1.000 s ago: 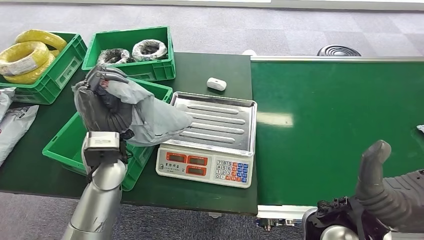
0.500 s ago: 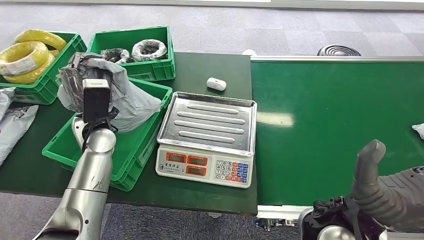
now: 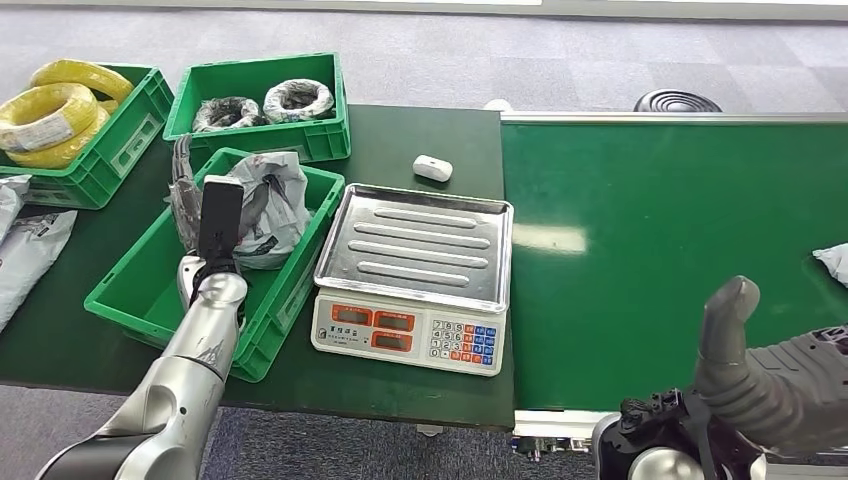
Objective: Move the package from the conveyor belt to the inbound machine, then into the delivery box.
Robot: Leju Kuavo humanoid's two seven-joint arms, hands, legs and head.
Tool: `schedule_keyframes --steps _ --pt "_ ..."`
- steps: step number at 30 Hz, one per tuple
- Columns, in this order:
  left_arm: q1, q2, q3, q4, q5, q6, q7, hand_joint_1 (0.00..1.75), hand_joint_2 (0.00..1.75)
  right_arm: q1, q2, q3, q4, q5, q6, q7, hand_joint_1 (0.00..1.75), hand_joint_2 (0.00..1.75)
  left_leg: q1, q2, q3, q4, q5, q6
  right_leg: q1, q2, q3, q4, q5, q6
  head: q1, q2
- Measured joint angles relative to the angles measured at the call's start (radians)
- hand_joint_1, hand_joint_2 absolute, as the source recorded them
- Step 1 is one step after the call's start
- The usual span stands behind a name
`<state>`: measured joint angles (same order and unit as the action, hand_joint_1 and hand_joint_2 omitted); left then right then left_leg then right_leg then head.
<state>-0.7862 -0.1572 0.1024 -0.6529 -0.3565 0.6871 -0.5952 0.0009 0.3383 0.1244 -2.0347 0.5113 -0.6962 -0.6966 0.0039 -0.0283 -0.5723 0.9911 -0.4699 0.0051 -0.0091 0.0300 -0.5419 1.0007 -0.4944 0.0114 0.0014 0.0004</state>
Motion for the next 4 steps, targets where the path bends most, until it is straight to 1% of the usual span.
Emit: schedule_keyframes --steps 3,4 --pt "0.009 -0.013 0.015 0.008 0.046 -0.017 -0.056 0.00 0.44 -0.001 0.000 0.000 0.008 -0.005 0.000 0.000 0.00 1.75 0.000 0.000 0.000 0.000 0.000 0.000 0.000 0.000 0.000 0.000 0.000 0.000 0.000 0.000" --pt "0.011 -0.016 0.016 0.007 0.053 -0.019 -0.064 0.00 0.00 -0.001 0.000 0.000 0.009 -0.007 0.000 0.000 0.00 1.75 0.000 0.000 0.000 0.000 0.000 0.000 0.000 0.000 0.000 0.000 0.000 0.000 0.000 0.000"
